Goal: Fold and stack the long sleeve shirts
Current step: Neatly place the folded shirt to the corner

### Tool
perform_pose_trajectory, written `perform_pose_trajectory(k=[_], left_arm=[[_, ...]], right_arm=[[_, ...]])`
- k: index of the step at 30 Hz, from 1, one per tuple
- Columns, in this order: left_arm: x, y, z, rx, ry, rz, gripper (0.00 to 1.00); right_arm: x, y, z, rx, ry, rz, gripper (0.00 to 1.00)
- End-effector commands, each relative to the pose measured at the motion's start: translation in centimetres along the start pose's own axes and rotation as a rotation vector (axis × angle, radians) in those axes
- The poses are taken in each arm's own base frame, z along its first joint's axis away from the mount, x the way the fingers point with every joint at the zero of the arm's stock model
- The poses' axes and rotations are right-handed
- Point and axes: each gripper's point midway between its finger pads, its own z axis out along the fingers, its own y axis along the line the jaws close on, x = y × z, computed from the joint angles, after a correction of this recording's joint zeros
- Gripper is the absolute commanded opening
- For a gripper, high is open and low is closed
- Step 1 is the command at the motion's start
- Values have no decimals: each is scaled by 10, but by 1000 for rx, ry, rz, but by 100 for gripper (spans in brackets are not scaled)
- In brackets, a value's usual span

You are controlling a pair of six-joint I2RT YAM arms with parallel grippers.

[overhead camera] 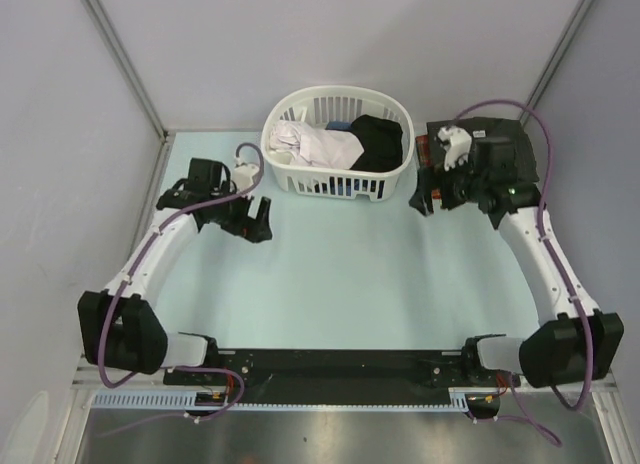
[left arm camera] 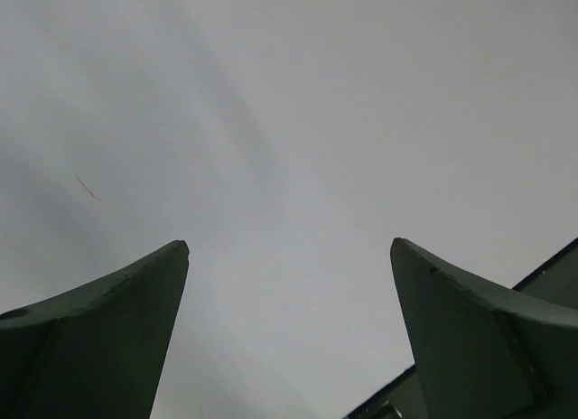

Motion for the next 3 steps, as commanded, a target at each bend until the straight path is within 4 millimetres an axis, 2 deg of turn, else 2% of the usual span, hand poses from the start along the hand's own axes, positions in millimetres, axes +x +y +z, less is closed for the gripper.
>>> perform_pose_trajectory(k=[1,3], left_arm=[[18,0,-6,-52,-40,16,99],[18,2,-8,-74,-57,11,99]], right_arm=[[38,-7,-24,72,6,61,100],[51,-13,-31,99,5,82,100]])
